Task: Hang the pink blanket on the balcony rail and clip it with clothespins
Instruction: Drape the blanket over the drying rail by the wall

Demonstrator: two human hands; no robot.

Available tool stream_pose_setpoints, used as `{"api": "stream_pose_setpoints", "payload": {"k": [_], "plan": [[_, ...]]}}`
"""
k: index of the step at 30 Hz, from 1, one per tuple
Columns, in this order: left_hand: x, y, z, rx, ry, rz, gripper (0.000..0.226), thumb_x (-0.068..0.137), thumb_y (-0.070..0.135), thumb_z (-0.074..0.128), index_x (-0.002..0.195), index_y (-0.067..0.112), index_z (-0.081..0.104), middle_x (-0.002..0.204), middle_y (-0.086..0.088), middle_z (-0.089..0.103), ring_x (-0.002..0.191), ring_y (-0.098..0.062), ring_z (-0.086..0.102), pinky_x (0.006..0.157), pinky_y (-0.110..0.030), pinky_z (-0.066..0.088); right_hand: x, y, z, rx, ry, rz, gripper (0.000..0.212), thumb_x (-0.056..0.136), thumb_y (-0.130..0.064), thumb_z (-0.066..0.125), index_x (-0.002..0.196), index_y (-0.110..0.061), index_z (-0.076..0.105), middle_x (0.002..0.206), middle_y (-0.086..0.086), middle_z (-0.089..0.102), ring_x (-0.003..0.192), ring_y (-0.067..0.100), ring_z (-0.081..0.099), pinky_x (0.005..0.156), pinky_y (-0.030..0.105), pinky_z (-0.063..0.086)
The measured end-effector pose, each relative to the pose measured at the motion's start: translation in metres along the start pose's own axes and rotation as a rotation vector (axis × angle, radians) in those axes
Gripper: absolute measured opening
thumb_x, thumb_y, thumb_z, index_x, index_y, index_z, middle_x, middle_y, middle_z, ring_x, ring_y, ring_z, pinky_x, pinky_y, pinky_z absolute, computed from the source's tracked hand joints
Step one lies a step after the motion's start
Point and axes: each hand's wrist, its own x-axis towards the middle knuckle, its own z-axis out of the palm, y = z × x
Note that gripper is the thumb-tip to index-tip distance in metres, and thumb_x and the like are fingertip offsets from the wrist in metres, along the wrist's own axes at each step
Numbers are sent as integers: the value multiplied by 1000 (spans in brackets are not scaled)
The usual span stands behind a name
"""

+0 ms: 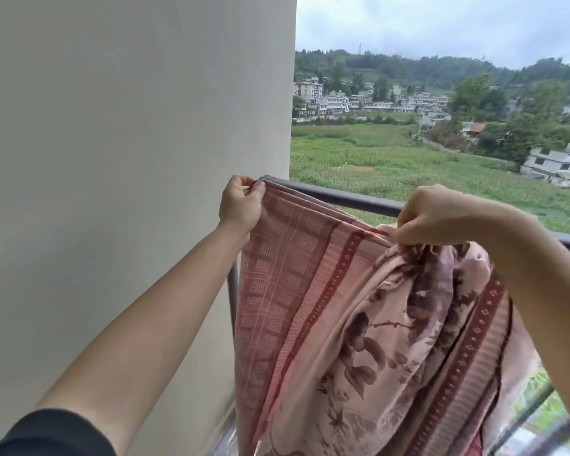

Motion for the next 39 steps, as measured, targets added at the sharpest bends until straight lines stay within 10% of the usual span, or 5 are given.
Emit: {"api": "stream_pose_setpoints", "payload": {"k": [9, 18, 23, 28, 39], "plan": [[-33, 8, -11, -302, -350, 26, 9, 94, 12, 64, 89, 19, 60, 93, -18, 67, 73, -24, 65, 71, -35, 55, 113, -51, 19, 447, -37, -207, 71, 89, 14, 41, 142, -33, 48, 144, -3, 51, 133, 14, 46, 114, 42, 38], [-28, -19, -40, -77, -245, 60, 7, 91, 19, 68, 94, 13, 63, 85, -9, 61, 77, -19, 59, 72, -31, 52, 146, -46, 24, 412, -542, -154, 25, 99, -11, 54, 112, -27, 70, 113, -6, 72, 103, 10, 66, 104, 36, 46], [-21, -29, -47, -2, -436, -210, 34, 92, 33, 65, 106, 3, 68, 92, -10, 69, 82, -21, 62, 73, -31, 49, 168, -55, 21, 124, -76, -163, 24, 101, -21, 52, 122, -23, 65, 120, 8, 66, 101, 23, 62, 94, 39, 53], [-6, -35, -51, -234, -6, -109, 11, 93, 20, 65, 87, 13, 70, 82, -3, 70, 69, -12, 65, 58, -24, 52, 202, -112, 40, 249, 417, -226, 24, 102, -21, 48, 112, -24, 70, 122, 7, 65, 110, 26, 60, 88, 31, 45], [0, -97, -75, 242, 148, -253, 11, 87, 17, 64, 95, 17, 56, 93, -3, 61, 88, -25, 61, 72, -33, 49, 219, -143, 69, 210, 26, -179, 34, 99, -18, 49, 131, -17, 64, 136, 4, 59, 125, 23, 54, 99, 24, 40]]}}
